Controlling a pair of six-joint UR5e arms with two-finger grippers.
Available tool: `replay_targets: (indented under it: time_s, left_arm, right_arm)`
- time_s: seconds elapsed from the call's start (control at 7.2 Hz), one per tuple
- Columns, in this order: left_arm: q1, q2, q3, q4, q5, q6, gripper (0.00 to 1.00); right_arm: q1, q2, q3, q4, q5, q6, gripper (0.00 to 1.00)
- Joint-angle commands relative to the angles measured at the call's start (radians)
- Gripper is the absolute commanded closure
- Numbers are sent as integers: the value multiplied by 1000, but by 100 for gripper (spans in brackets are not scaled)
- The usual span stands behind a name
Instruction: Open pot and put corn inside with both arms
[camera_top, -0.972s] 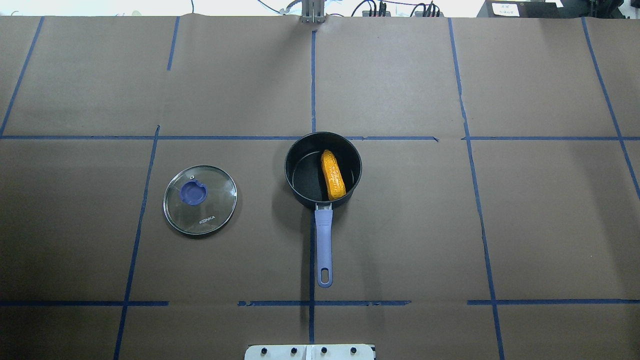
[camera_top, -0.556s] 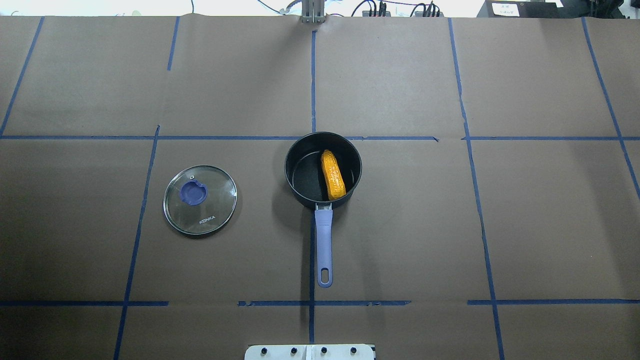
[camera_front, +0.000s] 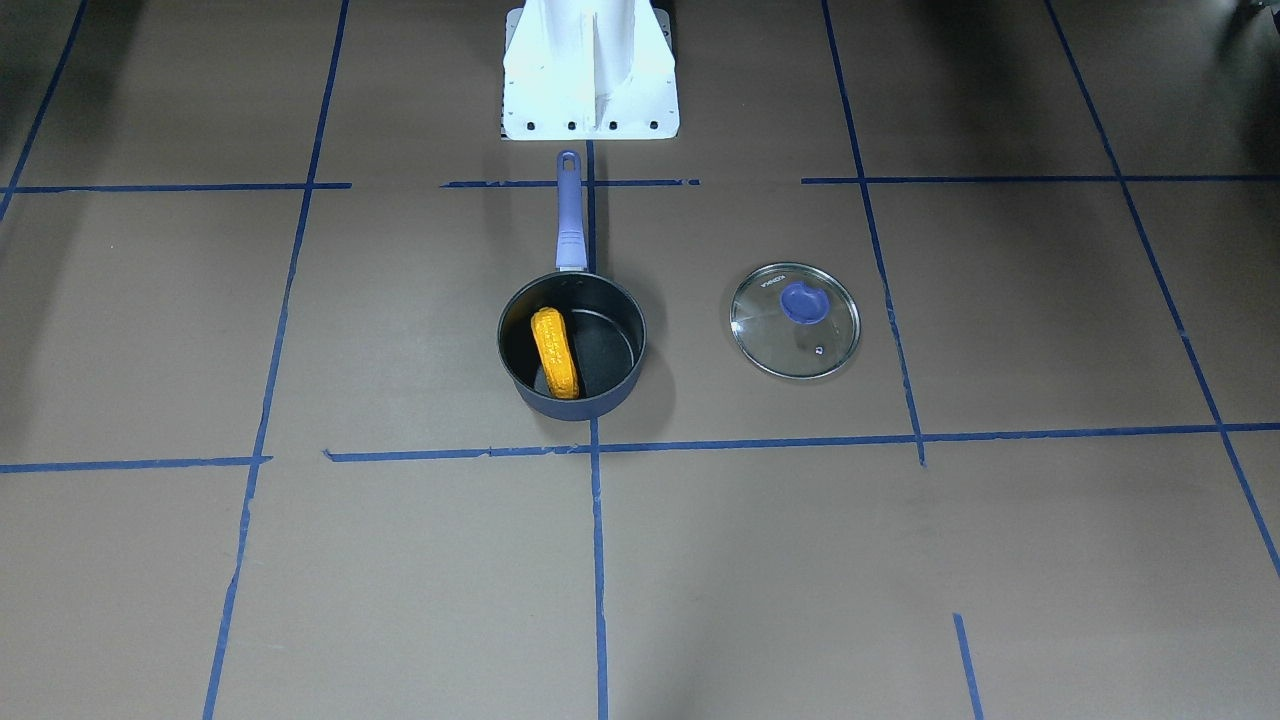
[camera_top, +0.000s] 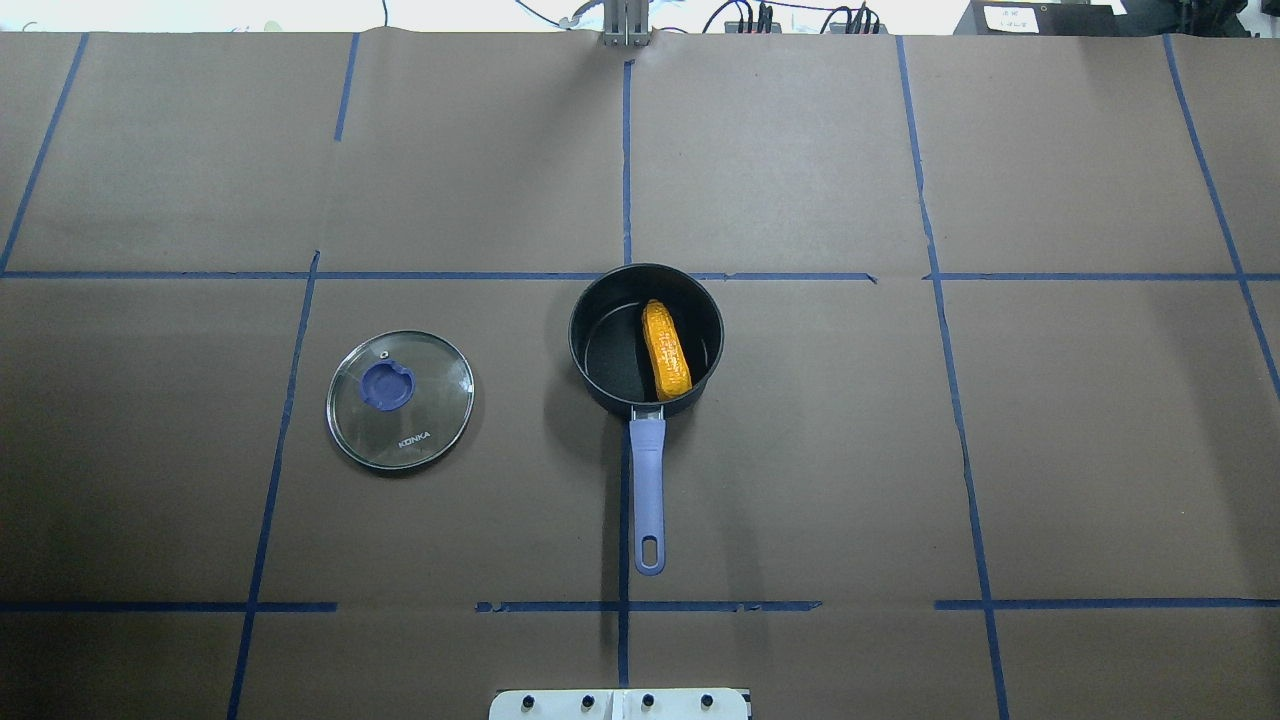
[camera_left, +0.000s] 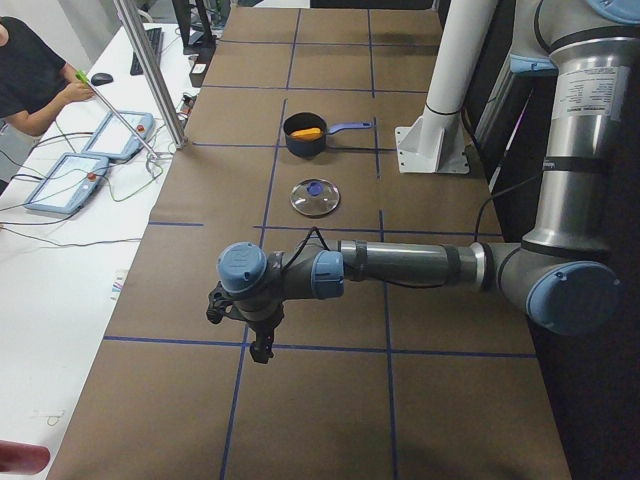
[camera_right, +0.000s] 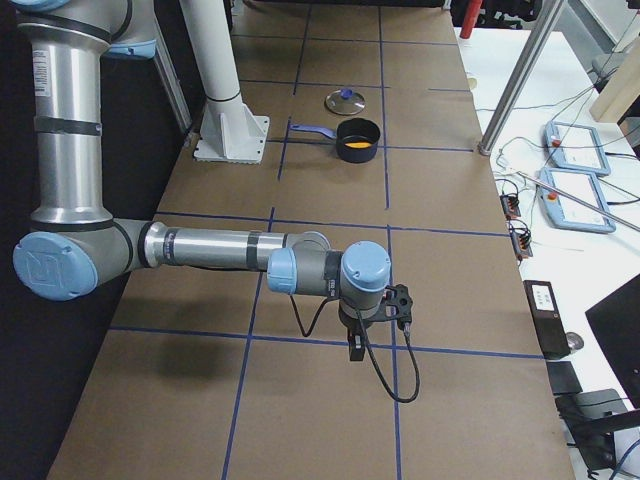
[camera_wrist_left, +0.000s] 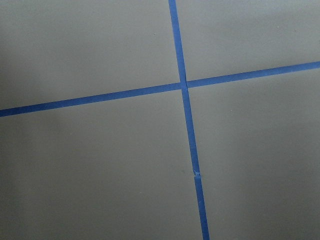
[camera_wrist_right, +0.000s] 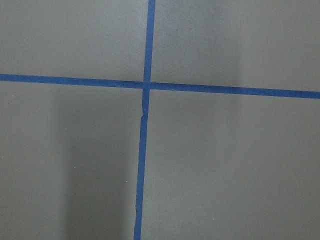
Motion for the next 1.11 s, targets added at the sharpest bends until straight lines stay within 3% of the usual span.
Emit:
replay_targets:
  time_s: [0.0, 0.97]
  left_arm:
    - [0, 1, 1, 0, 0, 3, 0]
    - [0, 3, 2, -25, 0, -1, 0]
  right_arm:
    - [0, 0, -4, 0, -1, 1, 0]
    - [0, 0, -7, 0, 0, 1, 0]
